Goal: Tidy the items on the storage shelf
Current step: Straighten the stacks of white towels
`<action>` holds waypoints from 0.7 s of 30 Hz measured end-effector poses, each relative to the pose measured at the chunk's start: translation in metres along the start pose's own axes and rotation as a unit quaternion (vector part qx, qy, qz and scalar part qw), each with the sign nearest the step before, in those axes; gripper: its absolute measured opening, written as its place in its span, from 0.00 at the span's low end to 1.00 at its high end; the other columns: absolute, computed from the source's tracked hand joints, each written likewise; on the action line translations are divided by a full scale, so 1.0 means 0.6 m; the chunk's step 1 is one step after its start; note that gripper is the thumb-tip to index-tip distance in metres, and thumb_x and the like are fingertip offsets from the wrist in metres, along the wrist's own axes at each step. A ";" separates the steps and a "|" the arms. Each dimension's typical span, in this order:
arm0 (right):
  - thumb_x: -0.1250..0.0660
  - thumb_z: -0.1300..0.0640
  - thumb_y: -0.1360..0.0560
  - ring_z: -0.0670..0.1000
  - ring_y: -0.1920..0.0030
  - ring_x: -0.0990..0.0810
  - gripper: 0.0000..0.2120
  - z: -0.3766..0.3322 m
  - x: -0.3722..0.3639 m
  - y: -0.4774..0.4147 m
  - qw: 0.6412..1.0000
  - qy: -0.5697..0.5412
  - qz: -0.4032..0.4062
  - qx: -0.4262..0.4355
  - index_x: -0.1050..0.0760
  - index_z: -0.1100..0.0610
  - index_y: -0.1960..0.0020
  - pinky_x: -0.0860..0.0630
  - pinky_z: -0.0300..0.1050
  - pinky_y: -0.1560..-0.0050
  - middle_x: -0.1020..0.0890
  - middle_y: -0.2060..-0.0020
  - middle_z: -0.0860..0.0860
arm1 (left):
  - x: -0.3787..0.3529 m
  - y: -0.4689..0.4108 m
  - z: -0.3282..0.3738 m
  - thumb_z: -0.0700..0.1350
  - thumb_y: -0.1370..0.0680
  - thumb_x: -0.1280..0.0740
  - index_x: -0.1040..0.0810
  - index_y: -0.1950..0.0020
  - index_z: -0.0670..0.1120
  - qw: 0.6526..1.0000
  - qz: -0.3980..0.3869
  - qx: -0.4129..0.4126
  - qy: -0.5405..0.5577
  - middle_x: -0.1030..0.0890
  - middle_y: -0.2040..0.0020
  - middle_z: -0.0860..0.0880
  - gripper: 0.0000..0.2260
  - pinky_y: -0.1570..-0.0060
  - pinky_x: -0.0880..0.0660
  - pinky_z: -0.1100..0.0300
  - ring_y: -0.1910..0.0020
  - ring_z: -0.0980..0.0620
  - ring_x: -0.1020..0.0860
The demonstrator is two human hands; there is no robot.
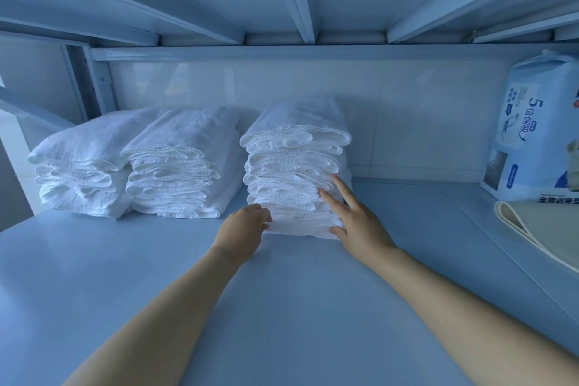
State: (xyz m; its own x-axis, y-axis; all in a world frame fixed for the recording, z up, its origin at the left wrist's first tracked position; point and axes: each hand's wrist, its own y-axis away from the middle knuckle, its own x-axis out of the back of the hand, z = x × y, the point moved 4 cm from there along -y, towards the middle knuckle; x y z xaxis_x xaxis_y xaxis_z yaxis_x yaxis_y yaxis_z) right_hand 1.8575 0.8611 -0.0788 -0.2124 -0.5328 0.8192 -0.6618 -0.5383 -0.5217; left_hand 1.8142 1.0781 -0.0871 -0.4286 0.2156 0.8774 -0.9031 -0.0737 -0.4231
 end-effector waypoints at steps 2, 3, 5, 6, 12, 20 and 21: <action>0.32 0.65 0.27 0.51 0.39 0.28 0.37 -0.014 -0.001 0.005 1.000 -0.008 -0.005 0.015 0.45 0.45 0.25 0.30 0.39 0.45 0.62 0.29 0.34 | 0.008 0.016 -0.010 0.42 0.21 0.39 0.22 0.45 0.48 1.000 0.000 0.002 -0.010 0.23 0.47 0.51 0.08 0.56 0.29 0.58 0.50 0.46 0.22; 0.32 0.65 0.27 0.51 0.39 0.28 0.38 -0.022 -0.001 0.006 1.000 -0.012 -0.008 0.020 0.45 0.44 0.25 0.31 0.38 0.46 0.62 0.29 0.34 | 0.013 0.025 -0.015 0.42 0.21 0.39 0.22 0.45 0.48 1.000 0.001 0.005 -0.014 0.23 0.47 0.51 0.08 0.56 0.29 0.58 0.49 0.46 0.22; 0.32 0.65 0.27 0.51 0.39 0.28 0.37 -0.036 -0.002 0.008 0.999 -0.020 -0.014 0.030 0.45 0.44 0.25 0.32 0.37 0.47 0.62 0.29 0.34 | 0.023 0.041 -0.023 0.43 0.21 0.39 0.22 0.45 0.48 1.000 0.003 0.009 -0.021 0.23 0.47 0.51 0.08 0.56 0.29 0.58 0.49 0.46 0.23; 0.32 0.66 0.27 0.51 0.38 0.28 0.37 -0.043 -0.003 0.009 0.999 -0.024 -0.015 0.035 0.45 0.44 0.25 0.31 0.38 0.46 0.62 0.29 0.33 | 0.028 0.048 -0.026 0.43 0.21 0.39 0.22 0.45 0.48 1.000 0.004 0.010 -0.024 0.23 0.47 0.51 0.08 0.55 0.28 0.57 0.49 0.46 0.23; 0.31 0.65 0.27 0.53 0.38 0.27 0.38 -0.072 -0.017 0.001 0.998 -0.007 -0.018 0.060 0.45 0.45 0.25 0.29 0.41 0.48 0.63 0.29 0.36 | 0.044 0.074 -0.050 0.44 0.21 0.38 0.22 0.44 0.48 0.998 0.013 0.016 -0.051 0.23 0.47 0.51 0.08 0.52 0.28 0.56 0.49 0.46 0.22; 0.32 0.66 0.27 0.54 0.34 0.30 0.38 -0.078 -0.039 -0.038 0.999 -0.007 -0.030 0.024 0.45 0.46 0.25 0.29 0.44 0.42 0.58 0.24 0.42 | 0.047 0.043 -0.063 0.41 0.23 0.35 0.21 0.47 0.48 0.997 0.018 0.059 -0.044 0.24 0.42 0.50 0.07 0.49 0.26 0.54 0.43 0.47 0.25; 0.32 0.67 0.27 0.54 0.34 0.31 0.38 -0.079 -0.042 -0.044 0.999 -0.005 -0.027 0.020 0.44 0.46 0.25 0.29 0.44 0.42 0.58 0.24 0.43 | 0.045 0.040 -0.067 0.41 0.23 0.35 0.21 0.46 0.49 0.996 0.018 0.062 -0.055 0.24 0.41 0.51 0.08 0.49 0.27 0.55 0.42 0.48 0.26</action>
State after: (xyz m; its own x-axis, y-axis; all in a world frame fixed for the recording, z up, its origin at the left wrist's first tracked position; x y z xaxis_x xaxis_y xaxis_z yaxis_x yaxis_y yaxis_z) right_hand 1.8460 0.9198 -0.0744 -0.1698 -0.5087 0.8440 -0.6433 -0.5916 -0.4860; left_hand 1.7820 1.1213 -0.0828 -0.4553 0.1038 0.8843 -0.8803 -0.2016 -0.4295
